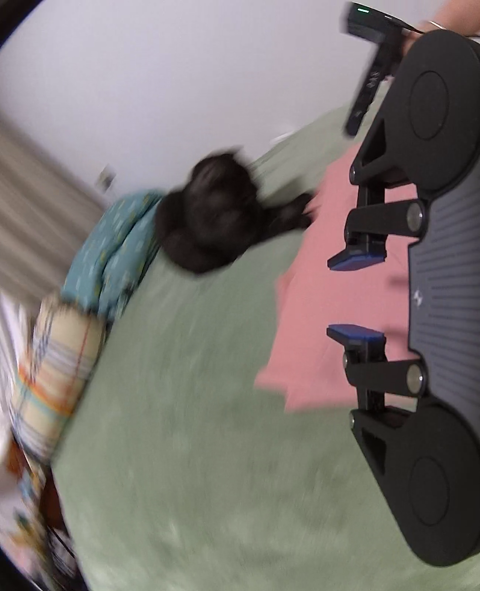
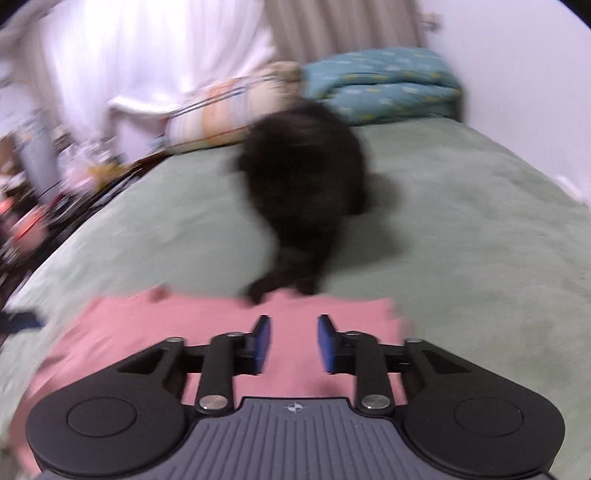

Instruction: Fold clothes

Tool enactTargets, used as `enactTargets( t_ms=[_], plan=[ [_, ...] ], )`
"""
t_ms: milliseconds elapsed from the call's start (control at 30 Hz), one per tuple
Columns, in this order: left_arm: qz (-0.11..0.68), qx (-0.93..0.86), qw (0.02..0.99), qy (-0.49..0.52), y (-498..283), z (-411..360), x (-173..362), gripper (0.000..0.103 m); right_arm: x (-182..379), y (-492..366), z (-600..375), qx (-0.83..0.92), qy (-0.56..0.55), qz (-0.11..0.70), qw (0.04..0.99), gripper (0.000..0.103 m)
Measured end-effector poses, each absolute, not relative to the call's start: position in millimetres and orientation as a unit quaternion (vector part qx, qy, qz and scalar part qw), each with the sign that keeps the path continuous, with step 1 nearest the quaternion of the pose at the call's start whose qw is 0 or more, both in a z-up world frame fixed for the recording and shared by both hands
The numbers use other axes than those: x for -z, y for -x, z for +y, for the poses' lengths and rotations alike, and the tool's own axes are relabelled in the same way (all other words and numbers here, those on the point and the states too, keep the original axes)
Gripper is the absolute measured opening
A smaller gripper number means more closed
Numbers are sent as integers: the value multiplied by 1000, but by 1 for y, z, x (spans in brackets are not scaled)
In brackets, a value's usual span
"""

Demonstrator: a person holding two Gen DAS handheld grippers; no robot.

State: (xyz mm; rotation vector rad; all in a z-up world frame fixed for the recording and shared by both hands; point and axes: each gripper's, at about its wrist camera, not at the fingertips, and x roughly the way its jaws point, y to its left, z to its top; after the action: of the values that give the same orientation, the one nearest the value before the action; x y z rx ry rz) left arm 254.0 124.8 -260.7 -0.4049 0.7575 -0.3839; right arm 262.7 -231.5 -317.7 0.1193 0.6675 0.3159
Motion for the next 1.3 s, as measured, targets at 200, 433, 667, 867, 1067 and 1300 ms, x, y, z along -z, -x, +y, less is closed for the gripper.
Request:
enactTargets(
  t_ms=[200,433,667,867,1067,1300],
  plan=[
    [377,202,885,185,-218,59,275,60,339,-218,-184,-155,-43,353,922,50],
    [414,165,885,139,-202,58,307,59,365,-194,-188,-103,28,352,930,54],
    [421,141,889,111,-167,66,312,59,372,-155,-205,-78,19,362,929,66],
    [419,119,882,178,-130,91,313,59,365,-133,-213,-63,-19,374,925,65],
    [403,102,855,309,-107,124,332,59,378,-123,-209,-56,-10,384,921,62],
    [337,53,787,514,-97,160,355,60,378,-104,-212,-63,-7,408,911,63]
  ],
)
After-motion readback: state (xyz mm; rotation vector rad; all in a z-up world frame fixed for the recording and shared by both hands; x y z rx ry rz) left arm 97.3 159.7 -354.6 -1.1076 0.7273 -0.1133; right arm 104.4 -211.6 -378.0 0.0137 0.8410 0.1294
